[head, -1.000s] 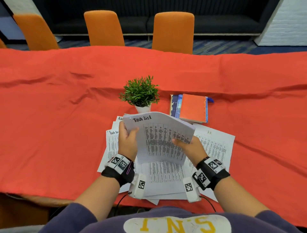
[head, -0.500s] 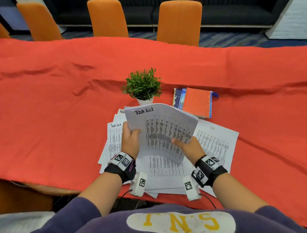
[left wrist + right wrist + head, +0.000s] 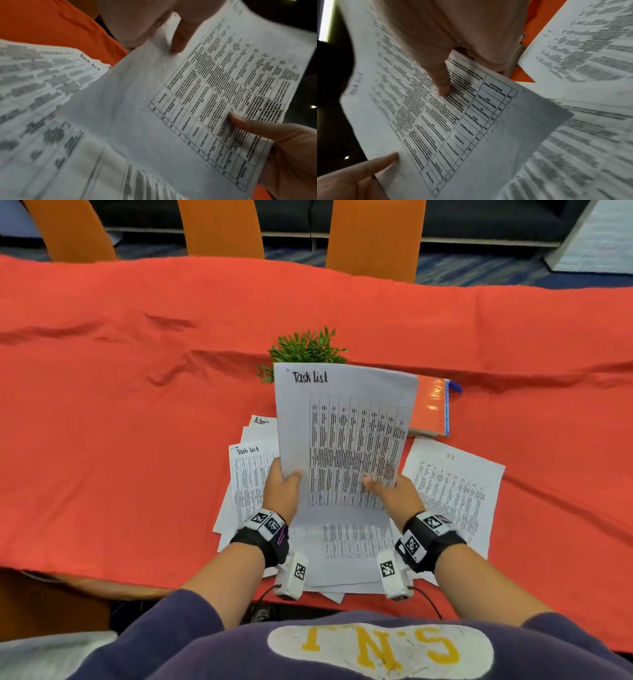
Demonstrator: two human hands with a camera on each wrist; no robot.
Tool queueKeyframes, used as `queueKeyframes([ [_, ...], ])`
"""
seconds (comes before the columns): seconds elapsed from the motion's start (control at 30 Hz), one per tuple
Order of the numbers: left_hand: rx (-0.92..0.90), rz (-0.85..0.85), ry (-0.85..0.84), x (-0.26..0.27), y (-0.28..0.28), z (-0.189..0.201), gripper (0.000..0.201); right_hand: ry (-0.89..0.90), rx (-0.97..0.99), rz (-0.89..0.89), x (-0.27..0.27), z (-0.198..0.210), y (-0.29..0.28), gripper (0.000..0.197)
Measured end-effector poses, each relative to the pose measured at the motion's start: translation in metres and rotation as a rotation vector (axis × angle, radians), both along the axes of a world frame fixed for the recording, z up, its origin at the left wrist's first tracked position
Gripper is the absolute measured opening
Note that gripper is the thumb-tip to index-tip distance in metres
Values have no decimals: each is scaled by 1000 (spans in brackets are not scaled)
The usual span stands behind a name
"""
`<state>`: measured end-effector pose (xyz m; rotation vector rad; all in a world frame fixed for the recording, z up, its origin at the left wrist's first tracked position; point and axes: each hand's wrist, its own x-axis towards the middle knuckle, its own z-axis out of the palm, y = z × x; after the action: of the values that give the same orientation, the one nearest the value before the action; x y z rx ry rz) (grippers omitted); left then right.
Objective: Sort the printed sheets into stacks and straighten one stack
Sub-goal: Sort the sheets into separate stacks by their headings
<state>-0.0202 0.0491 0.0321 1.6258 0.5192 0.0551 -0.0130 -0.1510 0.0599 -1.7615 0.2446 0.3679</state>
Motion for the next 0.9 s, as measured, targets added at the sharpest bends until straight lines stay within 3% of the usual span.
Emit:
queueKeyframes([
  [0.13, 91, -7, -8, 14, 52, 9, 28, -1, 45, -5, 12, -2, 44, 43],
  [0.3, 210, 13, 76, 23, 148, 10, 25, -2, 41, 152, 20, -10, 127, 23],
  [0.43, 230, 15, 208, 23, 231, -7, 29, 22, 25, 264, 22, -29, 196, 28],
  [0.53, 282, 41, 309, 15, 287, -20, 33, 47, -47, 348, 23, -47, 247, 16],
  [0.63, 315, 86, 394, 4, 336, -40, 33, 110, -178, 420, 25, -68, 291, 16],
  [0.77, 359, 128, 494, -8, 380, -64, 32, 328, -179, 413, 23, -96, 330, 17],
  [0.9, 391, 112, 573, -13, 397, -81, 35, 372, -134, 379, 16, -110, 345, 10],
])
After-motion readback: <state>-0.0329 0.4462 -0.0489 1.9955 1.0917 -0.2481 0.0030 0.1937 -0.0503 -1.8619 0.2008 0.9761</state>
